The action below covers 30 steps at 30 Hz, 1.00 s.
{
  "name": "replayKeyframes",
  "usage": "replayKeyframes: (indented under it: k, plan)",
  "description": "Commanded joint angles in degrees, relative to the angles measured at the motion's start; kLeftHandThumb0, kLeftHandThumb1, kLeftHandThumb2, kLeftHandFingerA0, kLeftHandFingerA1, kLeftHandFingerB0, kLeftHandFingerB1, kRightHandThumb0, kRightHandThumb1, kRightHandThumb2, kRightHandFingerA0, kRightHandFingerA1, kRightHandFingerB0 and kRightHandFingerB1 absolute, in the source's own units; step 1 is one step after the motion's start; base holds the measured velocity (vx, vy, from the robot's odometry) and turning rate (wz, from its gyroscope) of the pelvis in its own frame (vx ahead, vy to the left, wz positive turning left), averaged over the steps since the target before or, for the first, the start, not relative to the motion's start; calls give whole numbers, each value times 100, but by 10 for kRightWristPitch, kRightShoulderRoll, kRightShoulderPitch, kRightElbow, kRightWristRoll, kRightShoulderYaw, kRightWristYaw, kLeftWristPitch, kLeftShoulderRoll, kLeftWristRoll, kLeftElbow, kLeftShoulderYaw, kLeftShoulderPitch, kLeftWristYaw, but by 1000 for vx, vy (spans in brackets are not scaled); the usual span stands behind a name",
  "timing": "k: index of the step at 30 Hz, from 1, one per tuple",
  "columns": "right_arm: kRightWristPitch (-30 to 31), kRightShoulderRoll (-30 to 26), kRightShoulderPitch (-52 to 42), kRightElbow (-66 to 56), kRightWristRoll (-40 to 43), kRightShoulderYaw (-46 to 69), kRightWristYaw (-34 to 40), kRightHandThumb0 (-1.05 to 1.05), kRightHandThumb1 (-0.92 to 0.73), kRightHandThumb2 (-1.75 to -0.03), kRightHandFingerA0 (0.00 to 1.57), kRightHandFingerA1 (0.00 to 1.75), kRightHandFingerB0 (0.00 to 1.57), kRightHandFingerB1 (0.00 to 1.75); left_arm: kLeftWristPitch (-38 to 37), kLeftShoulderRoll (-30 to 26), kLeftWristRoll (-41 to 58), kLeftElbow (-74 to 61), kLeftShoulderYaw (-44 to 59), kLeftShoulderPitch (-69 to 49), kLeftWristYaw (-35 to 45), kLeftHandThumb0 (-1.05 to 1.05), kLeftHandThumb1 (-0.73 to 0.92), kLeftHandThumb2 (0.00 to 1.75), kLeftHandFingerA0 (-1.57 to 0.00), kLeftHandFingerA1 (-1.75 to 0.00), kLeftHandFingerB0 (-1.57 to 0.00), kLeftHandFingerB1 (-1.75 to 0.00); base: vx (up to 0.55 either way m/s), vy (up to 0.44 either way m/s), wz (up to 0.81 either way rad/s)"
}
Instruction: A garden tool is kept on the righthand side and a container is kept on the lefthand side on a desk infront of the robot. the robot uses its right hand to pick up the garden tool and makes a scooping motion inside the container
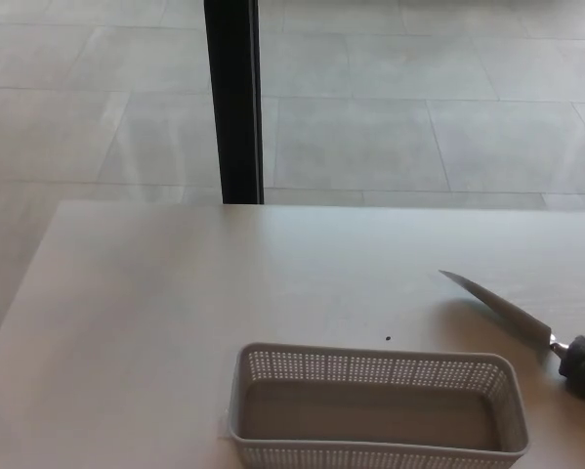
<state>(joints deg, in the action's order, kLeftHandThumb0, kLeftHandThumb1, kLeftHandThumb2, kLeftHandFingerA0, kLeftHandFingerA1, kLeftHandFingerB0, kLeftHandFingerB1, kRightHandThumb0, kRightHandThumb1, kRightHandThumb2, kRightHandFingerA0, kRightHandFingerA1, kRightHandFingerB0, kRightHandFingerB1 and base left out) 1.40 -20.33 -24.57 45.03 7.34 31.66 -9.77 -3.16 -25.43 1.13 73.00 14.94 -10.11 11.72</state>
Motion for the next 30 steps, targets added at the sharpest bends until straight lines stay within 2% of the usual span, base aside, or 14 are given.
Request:
replayKeyframes:
  k: [1, 7, 8, 9, 11, 18, 22, 23, 24, 25, 27, 28, 29, 30]
  plan:
    - [14, -82, 129, 140, 152, 151, 6, -103, -57, -103, 0, 62, 0, 62, -12, -16, 14, 15, 13, 3, 19, -105, 7, 120, -108, -125, -75, -107, 0, 0, 0]
    - [30, -146, 190, 86, 158, 204, 31, -105, -62, -105, 0, 60, 0, 61, -14, -18, 19, 6, 19, -1, 30, -98, 1, 118, -112, -127, -81, -111, 0, 0, 0]
    - [35, -168, 218, 54, 162, 216, 44, -104, -63, -104, 0, 56, 0, 55, -4, -16, 23, 10, 24, 4, 21, -87, 2, 120, -89, -118, -72, -108, 0, 0, 0]
    - [44, -179, 227, 21, 164, 222, 36, -105, -63, -104, 0, 56, 0, 56, 0, -14, 25, 12, 28, 5, 22, -79, 4, 117, -109, -121, -80, -106, 0, 0, 0]
    - [61, -192, 246, -35, 163, 224, 33, -105, -61, -105, 0, 55, 0, 55, 0, -13, 23, 11, 29, 4, 20, -84, 4, 119, -112, -123, -84, -109, 0, 0, 0]
    - [66, -204, 295, -222, 93, 147, 51, -105, -62, -106, 0, 47, 0, 51, -13, -10, 19, 21, 28, 4, 10, -92, 7, 116, -108, -118, -79, -105, 0, 0, 0]
    - [115, -210, 301, -348, 48, 75, 54, -100, -58, -106, 0, 59, 0, 63, -20, -10, 11, 22, 19, -2, 9, -105, 7, 117, -109, -122, -78, -106, 0, 0, 0]
    - [108, -205, 300, -369, 42, 50, 38, -100, -58, -106, 0, 59, 0, 63, -14, -9, 15, 22, 22, -1, 9, -97, 5, 115, -108, -122, -77, -106, 0, 0, 0]
    - [104, -201, 297, -386, 35, 31, 28, -103, -61, -106, 0, 62, 0, 62, -11, -9, 16, 22, 23, 0, 9, -95, 6, 115, -90, -116, -74, -107, 0, 0, 0]
    - [87, -200, 291, -400, 14, 3, 16, -105, -62, -104, 0, 55, 0, 48, -9, -9, 16, 22, 23, 1, 7, -96, 0, 116, -112, -127, -77, -108, 0, 0, 0]
    - [65, -205, 279, -414, -28, -46, 3, -105, -62, -103, 0, 52, 0, 42, -6, -7, 23, 21, 29, 2, 5, -85, 1, 116, -108, -126, -81, -109, 0, 0, 0]
    - [68, -216, 280, -422, -51, -81, -6, -105, -64, -103, 0, 44, 0, 37, -7, -4, 31, 20, 36, 0, 10, -87, -1, 121, -91, -121, -73, -111, 0, 0, 0]
    - [68, -218, 282, -426, -61, -100, -11, -99, -61, -103, 0, 39, 0, 31, -5, -3, 38, 19, 42, -2, 15, -83, 0, 119, -111, -129, -82, -112, 0, 0, 0]
    - [67, -215, 283, -427, -64, -119, -19, -102, -63, -100, 0, 20, 0, 14, -14, -3, 33, 18, 38, -6, 14, -92, 2, 120, -113, -129, -81, -113, 0, 0, 0]
